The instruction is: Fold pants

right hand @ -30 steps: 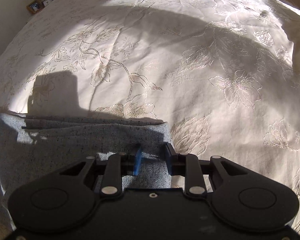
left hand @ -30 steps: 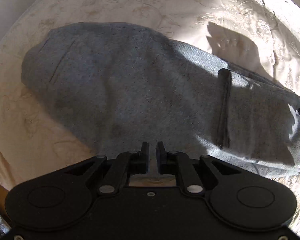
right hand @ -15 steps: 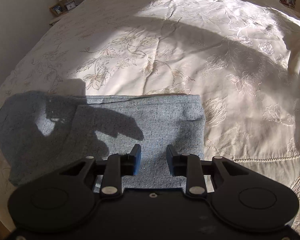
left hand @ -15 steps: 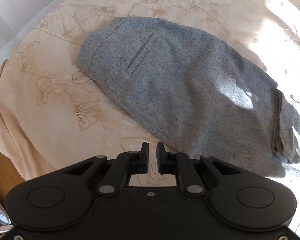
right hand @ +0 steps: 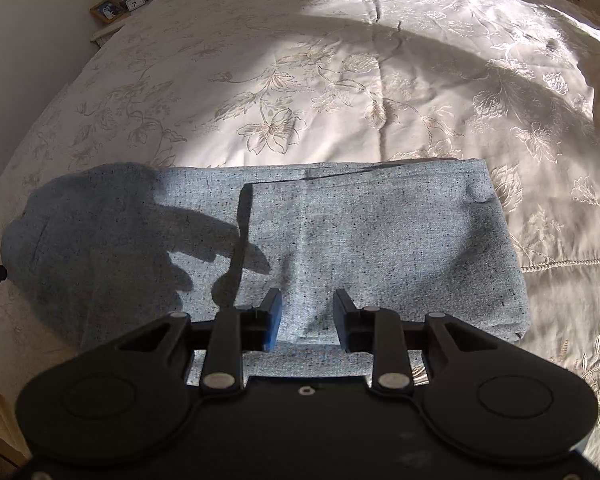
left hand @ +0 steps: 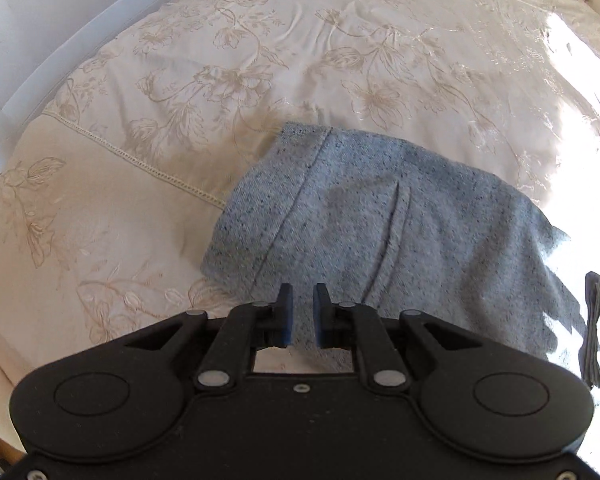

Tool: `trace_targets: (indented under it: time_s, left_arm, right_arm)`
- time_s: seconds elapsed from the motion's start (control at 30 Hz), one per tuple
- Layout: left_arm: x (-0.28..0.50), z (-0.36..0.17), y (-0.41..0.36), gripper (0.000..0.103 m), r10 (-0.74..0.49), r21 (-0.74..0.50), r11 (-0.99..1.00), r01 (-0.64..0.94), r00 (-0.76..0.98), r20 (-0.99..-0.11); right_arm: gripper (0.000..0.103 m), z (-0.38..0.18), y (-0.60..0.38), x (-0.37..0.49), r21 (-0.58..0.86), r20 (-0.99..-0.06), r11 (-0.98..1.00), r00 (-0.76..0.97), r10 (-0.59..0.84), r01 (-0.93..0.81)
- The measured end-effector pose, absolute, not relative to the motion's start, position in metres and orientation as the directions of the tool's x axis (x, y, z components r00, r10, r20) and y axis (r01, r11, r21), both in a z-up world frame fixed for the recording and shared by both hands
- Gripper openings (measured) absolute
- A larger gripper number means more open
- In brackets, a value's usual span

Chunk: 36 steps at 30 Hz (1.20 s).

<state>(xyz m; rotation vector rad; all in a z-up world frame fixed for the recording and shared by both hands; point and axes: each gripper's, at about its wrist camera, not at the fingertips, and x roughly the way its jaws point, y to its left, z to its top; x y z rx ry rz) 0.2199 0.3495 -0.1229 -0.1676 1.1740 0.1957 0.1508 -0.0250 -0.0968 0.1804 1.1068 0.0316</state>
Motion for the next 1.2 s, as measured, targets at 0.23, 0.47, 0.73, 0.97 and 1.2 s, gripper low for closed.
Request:
trace_targets:
  time_s: [0.23,0.47,0.73,0.97,1.2]
  left_arm:
    - [0.243,-0.17,0.371,0.06,0.05,-0.018,0.982,-0.188,0.353,-0.934]
    - [0.243,-0.203,0.399,0.101,-0.044,-0.128,0.97,-0.207,0.368,-0.929]
    - [0.246,-0.211,0.399,0.103,-0.086,-0.169,0.967,-0.189,0.385,-0.919]
    - [0.243,-0.185,0.387,0.047,-0.093,-0.17,0.976,-0.133,0.453,-0.887]
    - [0.231,-0.14,0.371,0.03,-0.06,-0.133,0.986,-0.102,0.525,-0.849]
  right_arm:
    - [0.03,-0.095,0.017,0.155,0.152,-0.894,0.985,0.437,0.1,0.086]
    - [0.03,-0.094,0.045,0.157,0.137,-0.907,0.987,0.412,0.089,0.088]
    - [0.03,-0.099,0.059,0.162,0.12,-0.924,0.99,0.374,0.082,0.078]
    - [0.03,-0.099,0.061,0.167,0.112,-0.925,0.99,0.371,0.075,0.079]
    - [0.03,-0.097,0.055,0.166,0.113,-0.92,0.988,0.386,0.064,0.104]
